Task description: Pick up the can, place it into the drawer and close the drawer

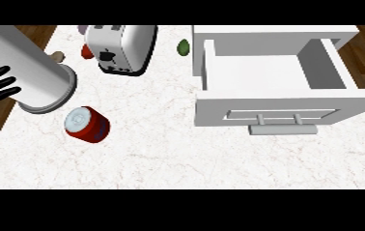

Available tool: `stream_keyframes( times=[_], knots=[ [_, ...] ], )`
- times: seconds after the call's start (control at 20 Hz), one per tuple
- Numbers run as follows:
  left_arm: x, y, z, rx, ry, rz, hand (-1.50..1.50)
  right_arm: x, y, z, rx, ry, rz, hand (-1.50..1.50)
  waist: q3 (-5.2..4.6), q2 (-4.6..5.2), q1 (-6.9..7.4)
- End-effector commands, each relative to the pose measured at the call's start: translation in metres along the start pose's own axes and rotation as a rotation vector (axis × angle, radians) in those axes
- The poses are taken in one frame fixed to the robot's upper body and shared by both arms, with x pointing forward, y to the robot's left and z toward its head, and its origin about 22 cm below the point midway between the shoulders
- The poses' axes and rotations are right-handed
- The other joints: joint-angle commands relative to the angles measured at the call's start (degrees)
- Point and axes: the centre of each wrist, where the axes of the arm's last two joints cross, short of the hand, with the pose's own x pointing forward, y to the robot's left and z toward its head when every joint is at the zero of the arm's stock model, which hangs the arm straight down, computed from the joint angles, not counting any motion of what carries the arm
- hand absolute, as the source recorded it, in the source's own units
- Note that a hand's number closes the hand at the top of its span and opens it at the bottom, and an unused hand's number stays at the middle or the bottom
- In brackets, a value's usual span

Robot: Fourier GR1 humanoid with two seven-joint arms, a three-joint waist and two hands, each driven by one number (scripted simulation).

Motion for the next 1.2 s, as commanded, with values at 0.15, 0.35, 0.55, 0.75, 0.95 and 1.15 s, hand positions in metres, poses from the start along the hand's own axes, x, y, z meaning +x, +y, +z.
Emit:
stream_keyframes(
  times=[0.15,0.35,0.55,0.75,0.95,1.15],
  knots=[
    [-0.017,-0.006,-0.026,-0.012,0.047,0.023,-1.50,0.003,0.003,0.005,-0.023,-0.002,-0.005,-1.50,-0.02,0.02,0.21],
    [-0.051,-0.021,-0.058,0.015,0.052,0.011,-1.50,0.015,-0.004,0.009,-0.005,0.000,-0.016,-1.50,-0.05,0.02,0.06],
    [-0.072,-0.008,-0.045,0.016,0.081,0.010,-1.50,-0.003,-0.014,0.010,-0.007,0.013,-0.008,-1.50,-0.06,0.11,0.07],
    [-0.077,-0.021,-0.058,0.040,0.064,-0.021,-1.50,0.006,-0.017,0.022,-0.002,0.009,-0.012,-1.50,-0.04,-0.01,0.21],
    [-0.095,-0.020,-0.085,0.072,0.096,-0.031,-1.50,0.003,-0.027,0.007,0.005,0.003,-0.013,-1.50,-0.04,0.08,0.12],
    [-0.106,0.003,-0.046,0.110,0.093,-0.027,-1.50,0.015,-0.024,0.026,0.005,-0.007,-0.004,-1.50,-0.08,0.13,-0.15]
  ],
)
